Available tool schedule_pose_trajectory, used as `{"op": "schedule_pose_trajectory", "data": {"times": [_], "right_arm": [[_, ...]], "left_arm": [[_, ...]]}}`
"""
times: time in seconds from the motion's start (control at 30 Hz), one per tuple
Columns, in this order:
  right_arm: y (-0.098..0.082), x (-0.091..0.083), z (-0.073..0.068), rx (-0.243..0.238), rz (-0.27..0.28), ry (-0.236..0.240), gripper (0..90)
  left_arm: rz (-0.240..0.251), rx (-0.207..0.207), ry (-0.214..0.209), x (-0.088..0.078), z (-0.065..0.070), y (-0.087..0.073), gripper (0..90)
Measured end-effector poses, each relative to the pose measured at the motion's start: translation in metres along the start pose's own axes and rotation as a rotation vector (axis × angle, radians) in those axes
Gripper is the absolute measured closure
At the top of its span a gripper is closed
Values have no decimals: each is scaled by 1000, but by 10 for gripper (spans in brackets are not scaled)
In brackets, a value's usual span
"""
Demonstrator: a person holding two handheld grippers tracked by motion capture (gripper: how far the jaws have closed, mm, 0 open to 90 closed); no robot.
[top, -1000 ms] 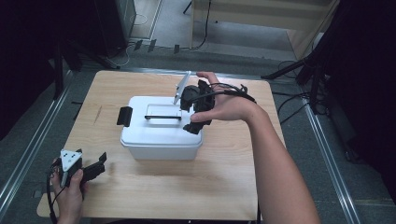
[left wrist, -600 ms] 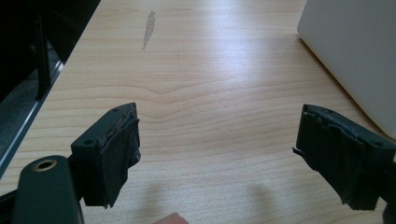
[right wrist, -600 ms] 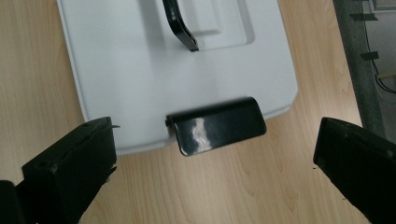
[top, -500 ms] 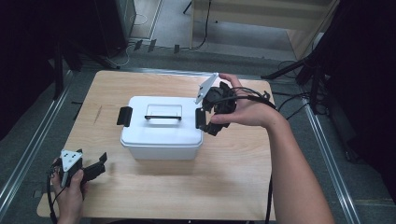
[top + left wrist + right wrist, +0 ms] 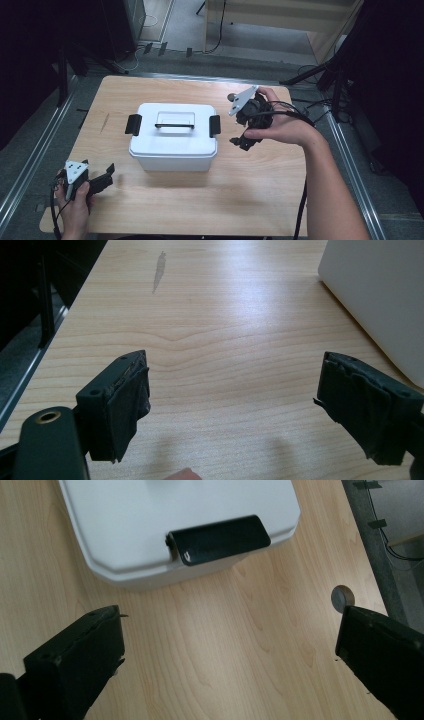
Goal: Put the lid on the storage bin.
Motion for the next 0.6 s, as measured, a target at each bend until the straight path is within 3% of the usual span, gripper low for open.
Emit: {"op": "schedule_pose_trajectory", "data": {"times": [0.6], "right_arm": [[-51, -2, -6, 80, 39, -27, 0]], "left_arm": [[-2, 12, -3, 0, 0, 0, 143]]}}
Point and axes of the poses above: each handheld gripper's, and its own axes: x roughly forward along the jaws, y roughly out of its top, z roughly to its right, the point moved 1 cm from there along x, roughly forward along the jaws, and after that the axes turned 15 degrees about y, right-handed, at the moved point
